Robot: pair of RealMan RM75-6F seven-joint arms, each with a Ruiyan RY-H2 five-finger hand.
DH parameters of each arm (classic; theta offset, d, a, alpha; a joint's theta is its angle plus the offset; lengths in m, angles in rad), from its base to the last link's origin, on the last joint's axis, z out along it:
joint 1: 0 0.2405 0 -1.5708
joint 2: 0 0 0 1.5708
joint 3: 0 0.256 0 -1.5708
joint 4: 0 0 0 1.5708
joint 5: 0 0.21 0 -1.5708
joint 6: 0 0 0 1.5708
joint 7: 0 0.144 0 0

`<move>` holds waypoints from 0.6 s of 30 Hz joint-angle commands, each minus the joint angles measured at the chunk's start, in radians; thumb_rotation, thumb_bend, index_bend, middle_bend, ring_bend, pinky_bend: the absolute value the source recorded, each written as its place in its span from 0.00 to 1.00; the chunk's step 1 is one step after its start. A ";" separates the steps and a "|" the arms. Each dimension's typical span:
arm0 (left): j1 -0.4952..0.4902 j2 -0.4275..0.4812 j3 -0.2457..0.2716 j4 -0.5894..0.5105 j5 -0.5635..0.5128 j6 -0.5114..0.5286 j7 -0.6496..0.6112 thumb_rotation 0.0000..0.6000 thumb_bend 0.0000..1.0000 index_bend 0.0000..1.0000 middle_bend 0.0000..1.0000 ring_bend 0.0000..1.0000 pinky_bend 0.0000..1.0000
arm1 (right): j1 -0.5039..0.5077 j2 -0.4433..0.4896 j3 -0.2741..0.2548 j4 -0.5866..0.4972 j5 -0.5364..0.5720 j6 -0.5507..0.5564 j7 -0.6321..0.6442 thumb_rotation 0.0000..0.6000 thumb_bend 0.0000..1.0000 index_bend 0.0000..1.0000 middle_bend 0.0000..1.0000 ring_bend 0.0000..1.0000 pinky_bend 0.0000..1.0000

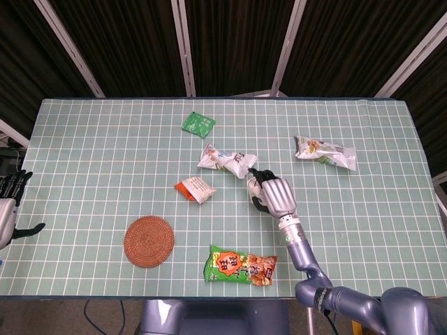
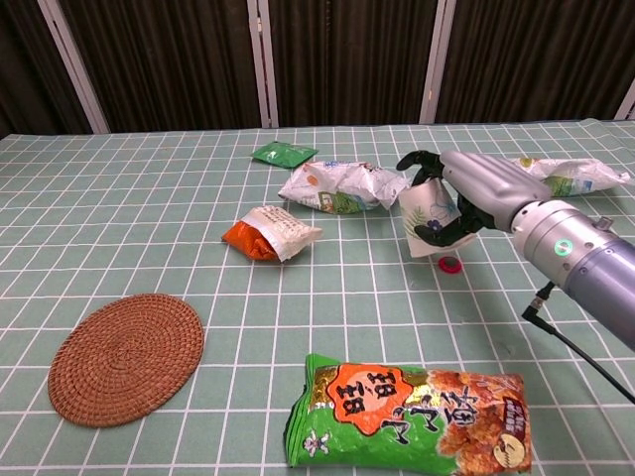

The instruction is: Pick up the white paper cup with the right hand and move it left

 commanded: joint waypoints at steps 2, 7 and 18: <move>-0.001 0.000 0.000 0.000 -0.002 -0.001 0.001 1.00 0.00 0.00 0.00 0.00 0.00 | 0.000 -0.004 -0.004 0.015 -0.003 0.000 0.010 1.00 0.34 0.16 0.36 0.20 0.51; -0.002 -0.003 -0.001 0.001 -0.004 -0.002 0.006 1.00 0.00 0.00 0.00 0.00 0.00 | -0.008 0.009 -0.013 0.005 0.000 -0.013 0.031 1.00 0.33 0.14 0.30 0.14 0.48; -0.002 -0.007 0.001 -0.003 -0.003 0.002 0.020 1.00 0.00 0.00 0.00 0.00 0.00 | -0.030 0.050 -0.049 -0.041 -0.026 -0.021 0.071 1.00 0.27 0.03 0.10 0.01 0.35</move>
